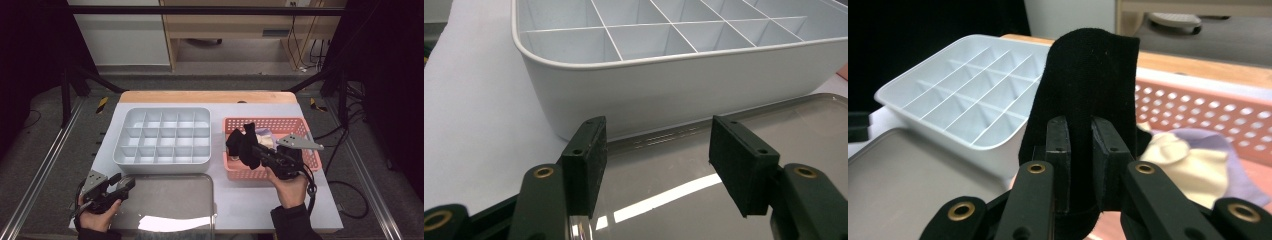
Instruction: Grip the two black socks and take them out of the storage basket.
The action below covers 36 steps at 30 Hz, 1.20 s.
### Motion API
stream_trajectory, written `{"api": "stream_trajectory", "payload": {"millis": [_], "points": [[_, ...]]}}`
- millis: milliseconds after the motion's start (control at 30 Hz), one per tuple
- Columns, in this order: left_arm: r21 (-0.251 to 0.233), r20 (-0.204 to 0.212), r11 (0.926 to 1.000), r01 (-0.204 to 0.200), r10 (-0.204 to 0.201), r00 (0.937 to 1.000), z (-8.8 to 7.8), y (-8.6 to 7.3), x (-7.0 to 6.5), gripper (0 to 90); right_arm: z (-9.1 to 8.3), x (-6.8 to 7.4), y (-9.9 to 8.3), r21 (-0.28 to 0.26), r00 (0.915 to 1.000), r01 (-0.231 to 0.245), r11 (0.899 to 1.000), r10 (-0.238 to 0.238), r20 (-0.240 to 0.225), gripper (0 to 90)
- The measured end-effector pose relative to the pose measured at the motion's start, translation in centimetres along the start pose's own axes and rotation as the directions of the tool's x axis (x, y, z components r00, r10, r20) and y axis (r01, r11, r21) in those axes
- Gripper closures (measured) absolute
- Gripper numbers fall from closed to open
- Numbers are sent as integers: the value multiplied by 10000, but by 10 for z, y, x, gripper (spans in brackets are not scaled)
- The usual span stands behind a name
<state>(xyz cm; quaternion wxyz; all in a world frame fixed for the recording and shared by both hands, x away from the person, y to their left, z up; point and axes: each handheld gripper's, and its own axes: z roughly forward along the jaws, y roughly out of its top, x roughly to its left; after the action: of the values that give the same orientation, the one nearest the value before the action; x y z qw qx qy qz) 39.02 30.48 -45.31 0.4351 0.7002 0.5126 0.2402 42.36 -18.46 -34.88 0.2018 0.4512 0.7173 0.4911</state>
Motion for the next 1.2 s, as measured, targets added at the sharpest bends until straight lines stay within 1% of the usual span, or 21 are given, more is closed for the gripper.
{"api": "stream_trajectory", "payload": {"millis": [67, 100, 167, 233, 300, 367, 400, 467, 633, 667, 700, 800, 900, 1000, 1100, 1133, 1200], "points": [[35, -17, 10000, 62, -62, 10000, 1, 0, 2, 397, -5, 2, -5, 2, 9998, 42, 10000, -41, -169, 798], [35, -17, 10000, 62, -62, 10000, 1, 0, 2, 397, -5, 2, -5, 2, 9998, 42, 10000, -41, -169, 798], [58, -11, 9999, 91, -90, 10000, 0, -1, 2, 396, -8, 5, -7, -19, 9993, 50, 10000, -50, -384, 798], [57, 22, 9999, 114, -115, 9999, 0, -1, 3, 396, -9, 6, -8, -22, 9991, 97, 10000, -98, -416, 798], [89, 35, 9999, 113, -113, 9999, 0, -1, 4, 397, -10, 7, -10, -2, 9982, 133, 9999, -133, -580, 798], [137, -11, 9999, 57, -56, 10000, 1, -1, 5, 402, -11, 9, -13, 33, 9975, 119, 9999, -116, -698, 798], [154, -46, 9999, 6, -6, 10000, 1, -1, 5, 405, -12, 11, -17, 103, 9965, 158, 9998, -149, -827, 798], [178, -73, 9998, -63, 64, 10000, 1, -1, 5, 407, -13, 13, -18, 140, 9959, 193, 9997, -179, -881, 798], [194, -56, 9997, -179, 180, 9998, 2, -2, 4, 411, -17, 22, -24, 166, 9924, 277, 9995, -255, -1207, 798], [213, -56, 9996, -208, 210, 9998, 2, -2, 4, 411, -18, 26, -25, 187, 9905, 335, 9993, -307, -1341, 797], [216, -81, 9995, -249, 250, 9997, 2, -2, 4, 411, -18, 26, -25, 187, 9905, 335, 9993, -307, -1341, 797], [143, -70, 9996, -243, 244, 9997, 2, -2, 3, 412, -19, 34, -31, 265, 9868, 387, 9989, -340, -1583, 797], [104, -92, 9996, -247, 248, 9996, 2, -2, 3, 415, -18, 37, -34, 336, 9849, 428, 9985, -366, -1690, 796], [87, -150, 9996, -265, 266, 9995, 2, -2, 3, 421, -14, 40, -40, 527, 9829, 407, 9978, -305, -1817, 796], [78, -165, 9996, -263, 265, 9995, 1, -2, 4, 420, -9, 43, -47, 789, 9807, 466, 9958, -305, -1930, 797], [51, -123, 9998, -207, 208, 9997, 1, -2, 4, 419, -6, 44, -49, 900, 9804, 479, 9948, -296, -1947, 797], [-8, -144, 9997, -242, 242, 9996, 1, -2, 4, 420, -1, 47, -55, 1150, 9786, 546, 9919, -303, -2035, 797]]}}
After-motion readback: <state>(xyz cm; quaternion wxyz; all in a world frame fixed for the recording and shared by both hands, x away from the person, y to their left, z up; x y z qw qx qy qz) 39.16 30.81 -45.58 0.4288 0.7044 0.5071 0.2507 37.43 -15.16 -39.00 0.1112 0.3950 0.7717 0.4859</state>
